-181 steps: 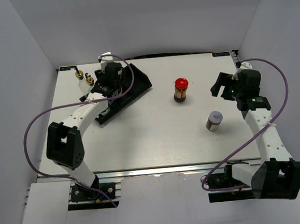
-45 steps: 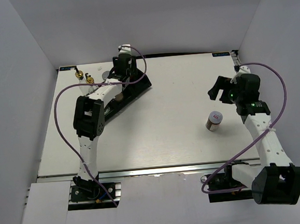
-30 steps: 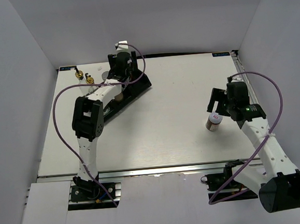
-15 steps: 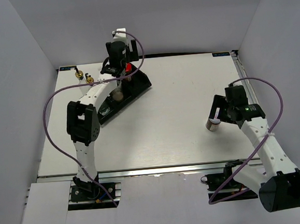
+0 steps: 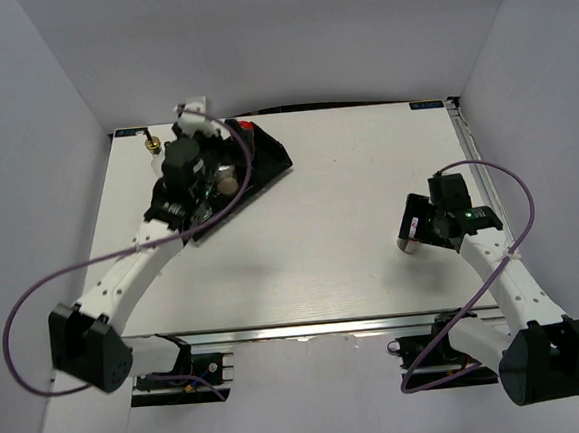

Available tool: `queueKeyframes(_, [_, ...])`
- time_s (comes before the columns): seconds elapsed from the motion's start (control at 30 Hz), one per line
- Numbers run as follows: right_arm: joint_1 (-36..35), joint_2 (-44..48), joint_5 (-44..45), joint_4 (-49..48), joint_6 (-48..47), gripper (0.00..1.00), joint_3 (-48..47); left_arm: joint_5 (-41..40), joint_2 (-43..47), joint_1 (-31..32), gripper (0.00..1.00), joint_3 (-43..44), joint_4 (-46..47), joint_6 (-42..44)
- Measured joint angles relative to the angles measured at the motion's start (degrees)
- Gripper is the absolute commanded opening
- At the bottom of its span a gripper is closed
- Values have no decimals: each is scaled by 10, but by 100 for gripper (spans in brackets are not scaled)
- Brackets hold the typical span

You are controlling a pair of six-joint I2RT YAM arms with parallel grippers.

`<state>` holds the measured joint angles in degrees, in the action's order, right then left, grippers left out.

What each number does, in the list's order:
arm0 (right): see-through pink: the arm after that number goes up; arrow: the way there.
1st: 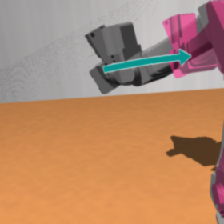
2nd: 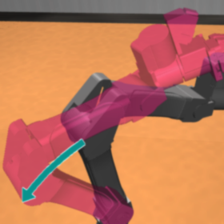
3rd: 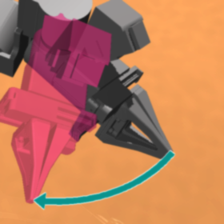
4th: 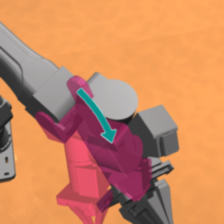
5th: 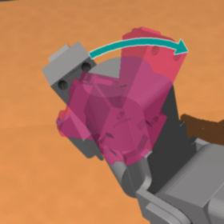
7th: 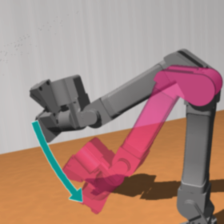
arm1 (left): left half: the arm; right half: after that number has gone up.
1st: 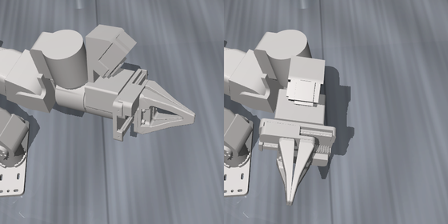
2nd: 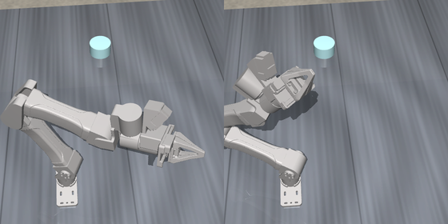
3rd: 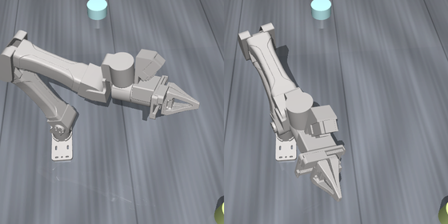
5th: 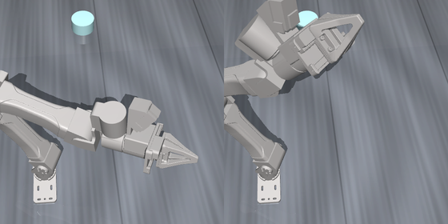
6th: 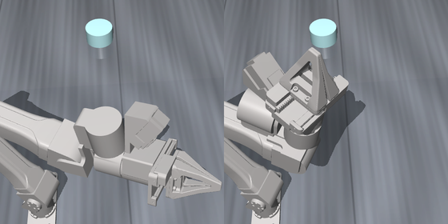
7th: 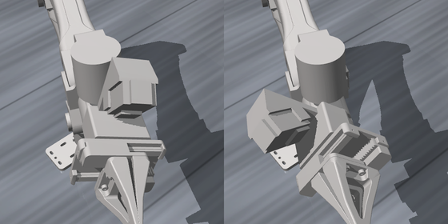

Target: Organize the condiment bottles

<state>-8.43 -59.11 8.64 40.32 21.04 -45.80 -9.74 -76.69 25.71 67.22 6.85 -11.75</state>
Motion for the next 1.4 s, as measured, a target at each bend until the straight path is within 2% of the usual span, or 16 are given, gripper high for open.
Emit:
queueKeyframes(0.1, [0, -6, 2, -16, 0, 89, 4, 11, 79, -1, 98, -108, 29, -33])
queueKeyframes(0.2, [0, -22, 5, -35, 0, 87, 5, 37, 118, 0, 98, -183, 47, -57])
queueKeyframes(0.4, [0, -68, 24, -72, 9, 75, 6, 42, 132, 1, 98, -206, 34, -82])
queueKeyframes(0.5, [-2, -88, 33, -79, 16, 56, 5, 29, 150, 1, 98, -210, 29, -89])
queueKeyframes(0.53, [-2, -89, 35, -80, 19, 40, 2, 21, 160, 1, 98, -214, 31, -93])
queueKeyframes(0.6, [-2, -92, 39, -83, 25, 22, 2, 4, 185, 1, 98, -229, 37, -100])
queueKeyframes(0.63, [-2, -92, 41, -84, 25, 16, 2, -6, 197, 1, 98, -235, 38, -103])
queueKeyframes(0.73, [-4, -90, 41, -84, 19, 10, 2, -35, 222, 1, 98, -249, 37, -113])
queueKeyframes(0.9, [-47, -90, 35, -69, -19, 9, -33, -78, 258, 1, 98, -279, 34, -135])
queueKeyframes(1.07, [-127, -142, -11, -98, -49, 9, -155, -108, 283, 1, 98, -289, 21, -158])
queueKeyframes(1.2, [-181, -247, -42, -148, -72, 8, -293, -136, 297, 1, 98, -289, -2, -169])
queueKeyframes(1.4, [-242, -432, -80, -166, -101, 6, -512, -174, 316, 1, 98, -292, -28, -177])
